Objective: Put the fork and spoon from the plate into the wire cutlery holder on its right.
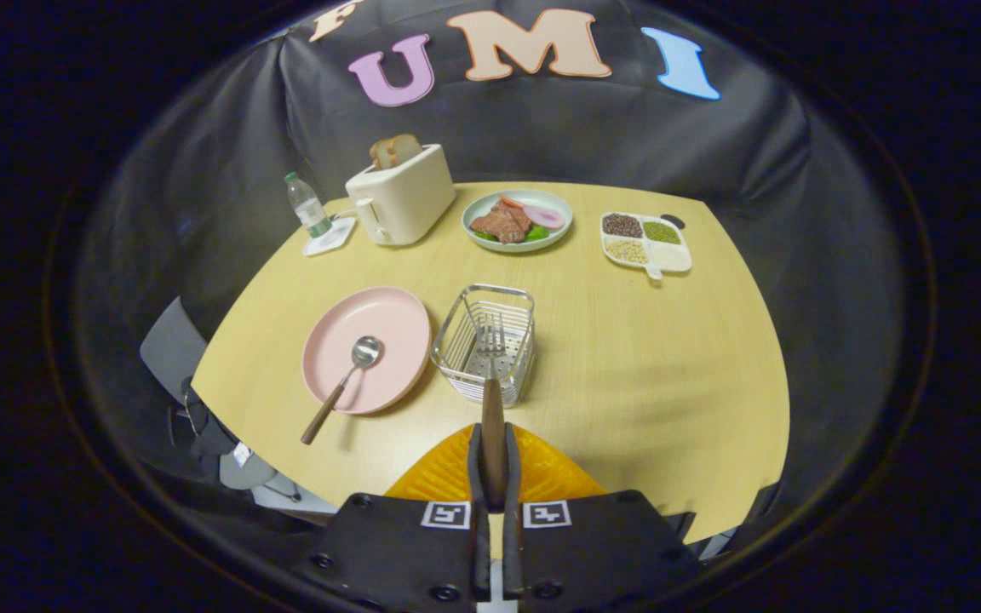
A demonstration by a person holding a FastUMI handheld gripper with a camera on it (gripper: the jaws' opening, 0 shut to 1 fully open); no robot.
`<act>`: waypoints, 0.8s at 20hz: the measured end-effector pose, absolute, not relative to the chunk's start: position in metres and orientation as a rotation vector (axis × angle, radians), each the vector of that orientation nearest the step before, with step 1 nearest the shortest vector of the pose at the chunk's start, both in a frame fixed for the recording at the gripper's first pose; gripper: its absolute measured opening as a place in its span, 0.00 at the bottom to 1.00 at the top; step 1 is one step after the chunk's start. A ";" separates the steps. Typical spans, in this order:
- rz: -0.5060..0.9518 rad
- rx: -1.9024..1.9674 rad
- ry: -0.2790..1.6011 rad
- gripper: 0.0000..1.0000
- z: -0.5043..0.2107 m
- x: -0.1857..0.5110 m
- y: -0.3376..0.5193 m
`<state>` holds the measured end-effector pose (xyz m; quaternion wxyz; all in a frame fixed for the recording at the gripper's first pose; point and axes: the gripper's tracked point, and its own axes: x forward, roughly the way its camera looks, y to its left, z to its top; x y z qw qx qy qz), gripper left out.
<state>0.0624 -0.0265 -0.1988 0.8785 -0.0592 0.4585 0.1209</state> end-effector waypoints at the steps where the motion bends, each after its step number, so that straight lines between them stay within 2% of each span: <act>1: 0.254 -0.130 0.976 0.08 -0.200 0.062 -0.027; 8: 0.268 -0.159 1.085 0.08 -0.203 0.063 -0.019; 16: 0.266 -0.250 1.099 0.12 -0.205 0.075 -0.010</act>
